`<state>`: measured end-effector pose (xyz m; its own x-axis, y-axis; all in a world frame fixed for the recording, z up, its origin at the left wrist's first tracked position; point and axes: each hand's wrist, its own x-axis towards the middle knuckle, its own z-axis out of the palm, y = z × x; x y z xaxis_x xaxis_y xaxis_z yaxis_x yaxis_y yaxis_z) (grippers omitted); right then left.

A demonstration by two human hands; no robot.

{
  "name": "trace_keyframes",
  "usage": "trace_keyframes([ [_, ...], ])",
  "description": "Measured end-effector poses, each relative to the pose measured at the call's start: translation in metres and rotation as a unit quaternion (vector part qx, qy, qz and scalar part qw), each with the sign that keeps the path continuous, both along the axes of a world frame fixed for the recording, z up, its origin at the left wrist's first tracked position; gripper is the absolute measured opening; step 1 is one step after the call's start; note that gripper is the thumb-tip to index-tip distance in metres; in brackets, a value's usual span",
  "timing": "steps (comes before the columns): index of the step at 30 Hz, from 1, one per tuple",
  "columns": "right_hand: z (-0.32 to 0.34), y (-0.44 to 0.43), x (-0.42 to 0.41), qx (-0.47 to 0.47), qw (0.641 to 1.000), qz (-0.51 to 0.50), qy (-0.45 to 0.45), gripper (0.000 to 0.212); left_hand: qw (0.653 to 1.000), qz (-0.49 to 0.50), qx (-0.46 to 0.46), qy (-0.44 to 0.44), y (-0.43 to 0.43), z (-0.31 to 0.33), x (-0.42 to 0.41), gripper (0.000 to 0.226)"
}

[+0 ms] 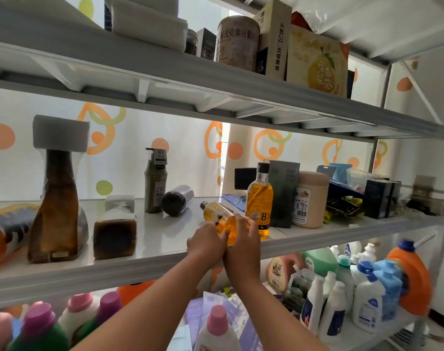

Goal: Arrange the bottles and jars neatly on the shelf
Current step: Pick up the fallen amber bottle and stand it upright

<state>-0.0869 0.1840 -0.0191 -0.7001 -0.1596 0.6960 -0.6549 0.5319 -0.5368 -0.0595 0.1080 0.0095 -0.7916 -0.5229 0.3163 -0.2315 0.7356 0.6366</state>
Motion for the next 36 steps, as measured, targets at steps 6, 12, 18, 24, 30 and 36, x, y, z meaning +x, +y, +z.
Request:
trace_keyframes([
  [6,-0.001,0.001,-0.004,0.029,0.999,-0.005,0.035,0.052,0.999,0.008,-0.019,-0.044,-0.001,0.002,-0.007,0.037],
  [12,-0.001,0.001,-0.006,0.038,0.998,-0.016,0.05,0.053,0.994,-0.023,-0.07,-0.08,-0.002,0.006,-0.015,0.043],
  [18,-0.004,0.007,-0.01,0.02,0.999,-0.027,0.038,0.051,0.993,-0.019,-0.113,0.0,-0.01,-0.014,-0.009,0.048],
  [24,-0.006,0.006,-0.006,-0.02,1.0,-0.012,0.007,0.06,0.996,-0.023,-0.08,0.043,-0.009,-0.019,-0.01,0.049],
  [30,-0.003,0.008,-0.01,-0.011,1.0,0.009,-0.012,0.062,0.994,-0.02,-0.093,0.053,-0.008,-0.02,-0.011,0.045],
  [36,-0.004,0.014,-0.021,-0.006,0.999,0.039,-0.002,0.057,0.99,-0.012,-0.123,0.066,-0.012,-0.029,-0.01,0.048],
])
